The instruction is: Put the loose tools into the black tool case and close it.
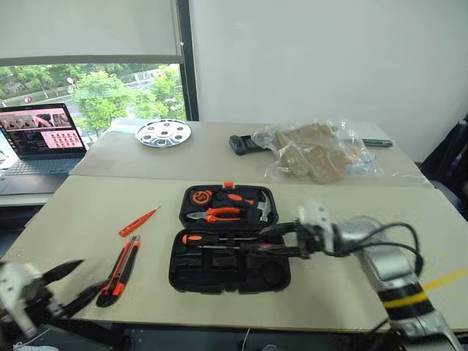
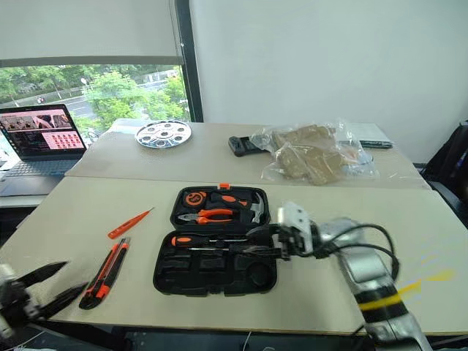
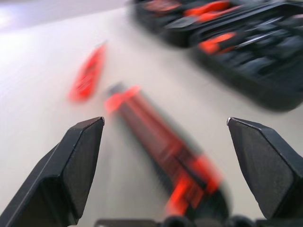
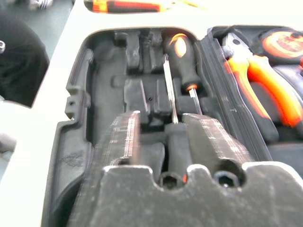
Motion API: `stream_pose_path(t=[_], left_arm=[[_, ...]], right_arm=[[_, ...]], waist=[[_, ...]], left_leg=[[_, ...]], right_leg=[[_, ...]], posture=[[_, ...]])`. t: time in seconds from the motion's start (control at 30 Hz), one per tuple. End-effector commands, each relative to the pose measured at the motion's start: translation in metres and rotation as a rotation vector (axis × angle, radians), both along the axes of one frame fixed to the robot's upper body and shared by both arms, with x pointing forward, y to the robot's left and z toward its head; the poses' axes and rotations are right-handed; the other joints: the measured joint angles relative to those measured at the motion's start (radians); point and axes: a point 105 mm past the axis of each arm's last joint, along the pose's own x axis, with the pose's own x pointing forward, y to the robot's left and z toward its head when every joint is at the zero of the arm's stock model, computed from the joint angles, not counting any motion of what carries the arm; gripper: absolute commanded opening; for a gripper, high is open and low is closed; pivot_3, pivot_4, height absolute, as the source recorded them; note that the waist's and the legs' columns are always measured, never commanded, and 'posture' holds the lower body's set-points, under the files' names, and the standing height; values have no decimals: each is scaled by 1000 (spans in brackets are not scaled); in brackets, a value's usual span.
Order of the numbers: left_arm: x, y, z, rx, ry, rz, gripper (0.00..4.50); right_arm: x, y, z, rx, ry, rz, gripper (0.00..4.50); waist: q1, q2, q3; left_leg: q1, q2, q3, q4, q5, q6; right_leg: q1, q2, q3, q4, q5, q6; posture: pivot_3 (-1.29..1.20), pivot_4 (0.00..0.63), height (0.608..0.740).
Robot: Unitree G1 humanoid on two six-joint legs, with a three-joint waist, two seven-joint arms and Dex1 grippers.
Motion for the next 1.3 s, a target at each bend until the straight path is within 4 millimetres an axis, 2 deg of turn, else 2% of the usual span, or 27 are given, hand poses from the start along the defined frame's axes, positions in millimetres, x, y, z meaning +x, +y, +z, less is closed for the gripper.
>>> stream_pose_path(t=[0.03,0.1,0.27,0.33,0.37,0.4,0.43,0.5,0.6,0.73,0.83,1.03,1.07,1.13,1.17,1.3], left_arm=[[-39,52,-4,25,36,279,4500],[-41,55,-5,24,45,299,4500],[-18,42,3,-37,34,242,4500],[6,30,12,-63,19,180,4500],[25,20,19,-73,14,133,4500],[54,7,25,-63,23,76,4500],[72,-2,30,-47,32,44,4500],[102,-16,36,-22,64,-2,4500],[134,-25,37,28,112,-21,4500],[161,-33,35,56,160,-45,4500],[181,-34,23,113,230,-39,4500],[192,-46,15,101,277,-120,4500],[193,-48,13,99,283,-133,3957],[194,-49,9,106,293,-135,3455],[195,-49,8,112,296,-132,2966],[196,-51,2,95,319,-143,1624]], right_arm=[[-24,-40,14,188,-197,-78,3636],[-25,-49,14,241,-165,-139,4334],[-29,-54,18,328,-165,-208,4438],[-29,-50,23,356,-179,-224,4438],[-28,-49,28,373,-187,-234,4438],[-27,-47,32,385,-191,-247,4438],[-26,-46,35,392,-193,-256,4438],[-26,-45,37,392,-199,-269,4438],[-27,-44,37,384,-200,-280,4438],[-29,-46,37,380,-198,-304,4438],[-34,-50,37,376,-202,-341,4438],[-41,-55,37,379,-203,-398,4438],[-43,-55,36,379,-203,-404,4500],[-44,-56,36,379,-202,-411,4500],[-45,-56,36,380,-202,-414,4500],[-46,-55,39,382,-206,-419,4500]], waist=[[5,0,0],[5,0,1],[15,-2,0],[21,-2,0],[23,-2,0],[24,-2,0],[34,-1,1],[48,-4,1],[33,-4,0],[3,-5,0],[7,-5,1],[9,-6,1],[10,-6,1],[10,-7,2],[9,-7,2],[10,-8,2]], left_leg=[[0,0,0,0,0,0],[1,0,0,0,0,0],[2,-1,-1,0,-1,1],[1,-1,-2,0,-2,1],[1,-1,-2,0,-1,0],[1,-1,-3,0,0,-1],[1,-1,-3,0,1,-2],[0,-2,-5,0,6,-6],[1,-2,-4,-1,14,-9],[0,-2,-2,-2,16,-5],[-1,-2,-2,-3,16,-5],[-1,-3,-1,-2,16,-5],[-1,-3,-2,-2,15,-4],[-1,-3,-2,-1,15,-4],[-1,-3,-2,-1,15,-4],[-1,-3,-3,-1,15,-4]], right_leg=[[0,0,0,0,0,0],[1,0,1,0,0,1],[2,-3,1,1,0,4],[2,-3,1,2,1,3],[2,-3,1,3,2,2],[2,-3,1,3,2,2],[1,-2,1,4,4,1],[1,0,-2,5,5,0],[2,3,-2,5,11,-8],[1,4,-1,5,10,-7],[-1,7,-2,4,9,-6],[0,6,-1,3,8,-5],[0,5,-1,4,8,-5],[0,5,-1,4,8,-5],[0,5,-1,5,8,-5],[0,4,-1,5,7,-4]], posture=[[0,150,740],[0,150,740],[0,150,740],[0,150,740],[0,150,740],[0,150,740],[0,150,740],[0,150,740],[0,150,740],[0,150,740],[0,150,740],[0,150,740],[0,150,740],[0,150,740],[0,150,740],[0,150,740]])
